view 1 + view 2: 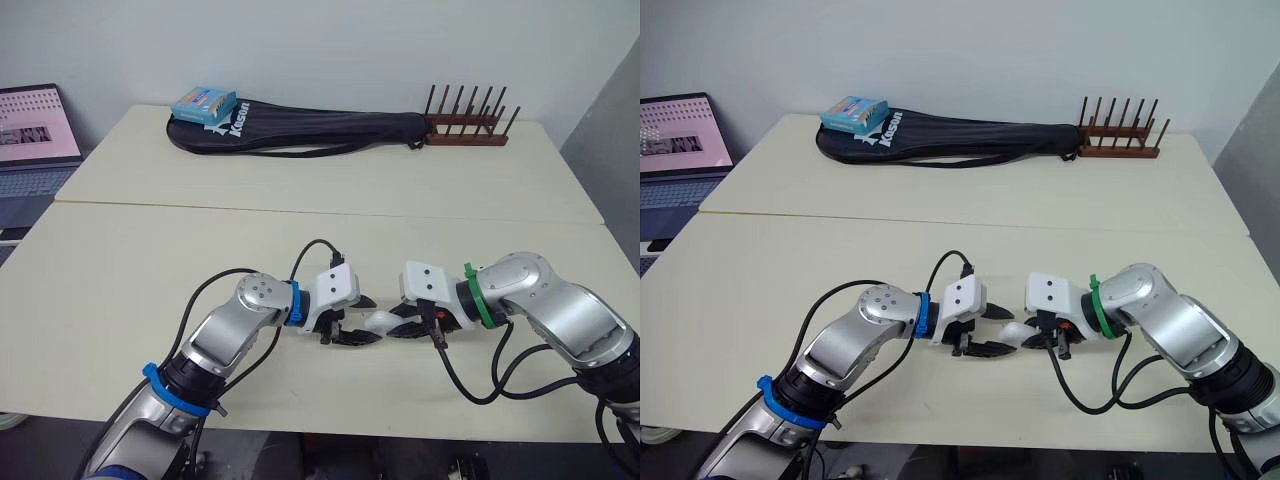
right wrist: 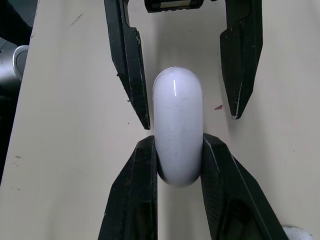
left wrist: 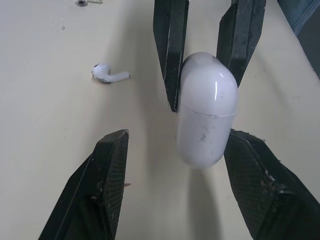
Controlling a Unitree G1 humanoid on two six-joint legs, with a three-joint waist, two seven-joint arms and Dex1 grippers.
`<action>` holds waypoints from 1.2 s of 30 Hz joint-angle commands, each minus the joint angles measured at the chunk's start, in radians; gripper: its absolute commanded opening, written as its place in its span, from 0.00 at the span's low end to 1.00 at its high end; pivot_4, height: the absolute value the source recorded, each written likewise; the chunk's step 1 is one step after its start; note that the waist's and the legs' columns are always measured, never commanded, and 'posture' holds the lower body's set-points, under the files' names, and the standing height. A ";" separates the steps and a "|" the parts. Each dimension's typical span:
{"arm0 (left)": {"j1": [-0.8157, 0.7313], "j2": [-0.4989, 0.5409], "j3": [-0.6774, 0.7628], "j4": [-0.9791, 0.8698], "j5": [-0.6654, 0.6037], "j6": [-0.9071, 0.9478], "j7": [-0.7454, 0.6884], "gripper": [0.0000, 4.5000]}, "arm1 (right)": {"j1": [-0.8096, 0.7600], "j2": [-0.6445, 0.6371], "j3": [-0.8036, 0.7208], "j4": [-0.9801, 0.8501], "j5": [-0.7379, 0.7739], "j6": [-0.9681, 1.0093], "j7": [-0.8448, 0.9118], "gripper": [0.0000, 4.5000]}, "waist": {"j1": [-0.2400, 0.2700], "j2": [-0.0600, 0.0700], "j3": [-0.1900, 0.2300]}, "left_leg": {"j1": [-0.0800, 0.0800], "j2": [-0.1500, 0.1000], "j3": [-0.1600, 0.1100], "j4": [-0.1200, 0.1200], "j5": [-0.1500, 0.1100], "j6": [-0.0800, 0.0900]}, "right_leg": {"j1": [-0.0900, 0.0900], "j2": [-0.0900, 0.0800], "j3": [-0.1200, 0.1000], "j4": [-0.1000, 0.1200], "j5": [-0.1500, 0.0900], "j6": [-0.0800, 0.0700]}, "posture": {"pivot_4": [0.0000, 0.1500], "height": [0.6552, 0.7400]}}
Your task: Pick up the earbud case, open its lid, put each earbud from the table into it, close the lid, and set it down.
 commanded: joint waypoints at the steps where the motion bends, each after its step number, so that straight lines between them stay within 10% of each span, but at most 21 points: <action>1: 0.004 -0.018 0.015 -0.028 -0.016 0.005 0.005 0.55 | -0.013 -0.010 -0.039 -0.031 0.005 -0.015 0.010 0.17 | 0.000 0.000 0.000 | 0.000 0.000 0.000 0.000 0.000 0.000 | 0.000 0.000 0.000 0.000 0.000 0.000 | 1.00 0.44; 7: 0.012 -0.029 0.007 -0.036 -0.011 0.011 0.008 0.17 | -0.014 -0.004 -0.040 -0.031 0.006 -0.010 0.009 0.17 | 0.000 0.000 0.000 | 0.000 0.000 0.000 0.000 0.000 0.000 | 0.000 0.000 0.000 0.000 0.000 0.000 | 1.00 0.44; 14: 0.019 -0.023 0.004 -0.025 -0.001 -0.002 0.004 0.17 | -0.010 -0.009 -0.039 -0.038 0.004 -0.003 0.010 0.17 | 0.000 0.000 0.000 | 0.000 0.000 0.000 0.000 0.000 0.000 | 0.000 0.000 0.000 0.000 0.000 0.000 | 1.00 0.44; 25: 0.141 -0.065 0.112 0.001 -0.095 -0.088 0.004 0.17 | 0.036 -0.146 -0.134 -0.042 -0.022 -0.149 0.069 1.00 | 0.000 0.000 0.000 | 0.000 0.000 0.000 0.000 0.000 0.000 | 0.000 -0.001 0.000 0.000 0.000 0.000 | 1.00 0.44; 36: 0.271 -0.153 0.165 0.027 -0.132 -0.300 -0.013 0.17 | 0.074 -0.042 -0.207 -0.123 0.050 -0.115 -0.019 1.00 | 0.000 0.000 0.000 | 0.003 0.000 0.000 0.001 0.000 0.000 | 0.003 0.000 0.000 0.002 0.000 0.000 | 1.00 0.44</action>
